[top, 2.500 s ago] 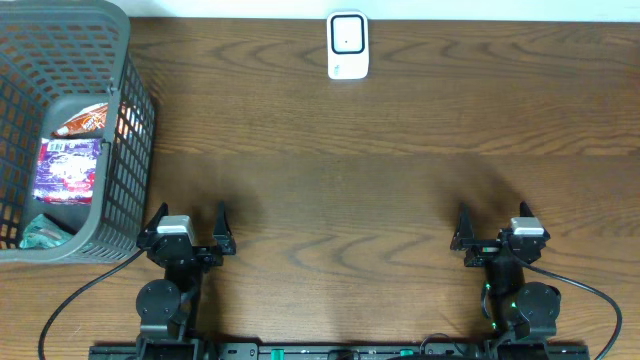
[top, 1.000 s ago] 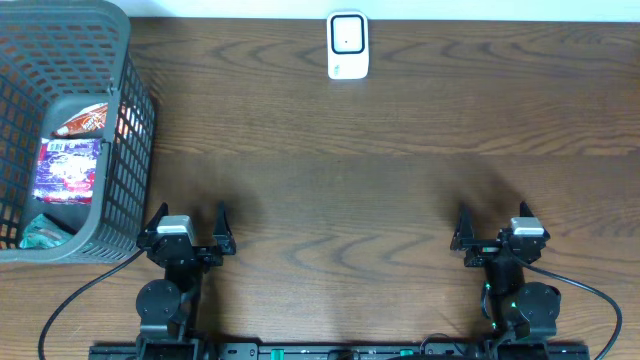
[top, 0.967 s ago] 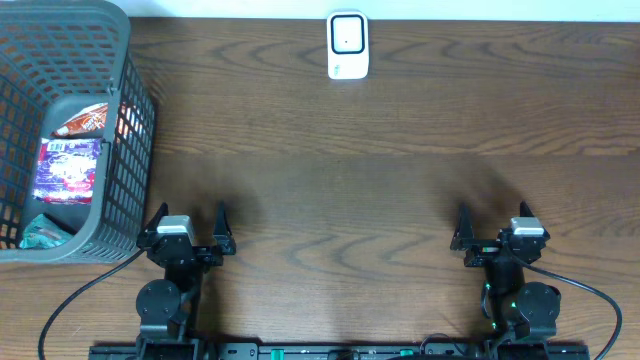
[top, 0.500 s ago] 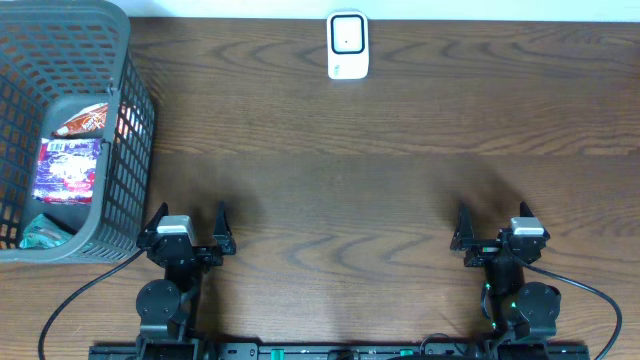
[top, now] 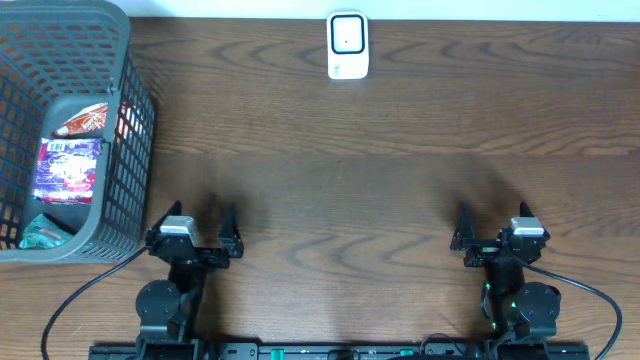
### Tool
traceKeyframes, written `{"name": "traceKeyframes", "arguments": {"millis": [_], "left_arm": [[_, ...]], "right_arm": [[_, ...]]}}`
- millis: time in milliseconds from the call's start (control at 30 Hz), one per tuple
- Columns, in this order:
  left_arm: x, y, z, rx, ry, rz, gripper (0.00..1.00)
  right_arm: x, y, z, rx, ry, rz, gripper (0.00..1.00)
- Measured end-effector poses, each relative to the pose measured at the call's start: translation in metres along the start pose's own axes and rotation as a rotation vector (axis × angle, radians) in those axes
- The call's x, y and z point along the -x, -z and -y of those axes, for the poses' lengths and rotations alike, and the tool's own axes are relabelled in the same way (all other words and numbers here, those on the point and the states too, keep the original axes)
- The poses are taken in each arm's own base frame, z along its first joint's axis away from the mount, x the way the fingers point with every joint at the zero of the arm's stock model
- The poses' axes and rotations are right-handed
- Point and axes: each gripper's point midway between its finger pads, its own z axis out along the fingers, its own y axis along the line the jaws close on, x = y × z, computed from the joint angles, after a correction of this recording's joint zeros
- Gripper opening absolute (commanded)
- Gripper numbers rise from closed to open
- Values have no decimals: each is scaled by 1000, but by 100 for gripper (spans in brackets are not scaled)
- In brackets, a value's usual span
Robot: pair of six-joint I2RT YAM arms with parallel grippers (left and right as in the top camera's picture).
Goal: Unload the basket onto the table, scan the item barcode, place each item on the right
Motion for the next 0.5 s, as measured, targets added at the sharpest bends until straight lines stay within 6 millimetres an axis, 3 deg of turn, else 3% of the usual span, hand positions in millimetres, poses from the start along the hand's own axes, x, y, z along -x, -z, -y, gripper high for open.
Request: {"name": "traceKeyframes", "arguments": {"millis": [267,500], "left_arm": [[3,2,29,-168,47,0,98],[25,7,46,-265,48,85,98]], "right_arm": [[0,0,0,0,0,0,99],[0,0,0,0,0,0,99]]}}
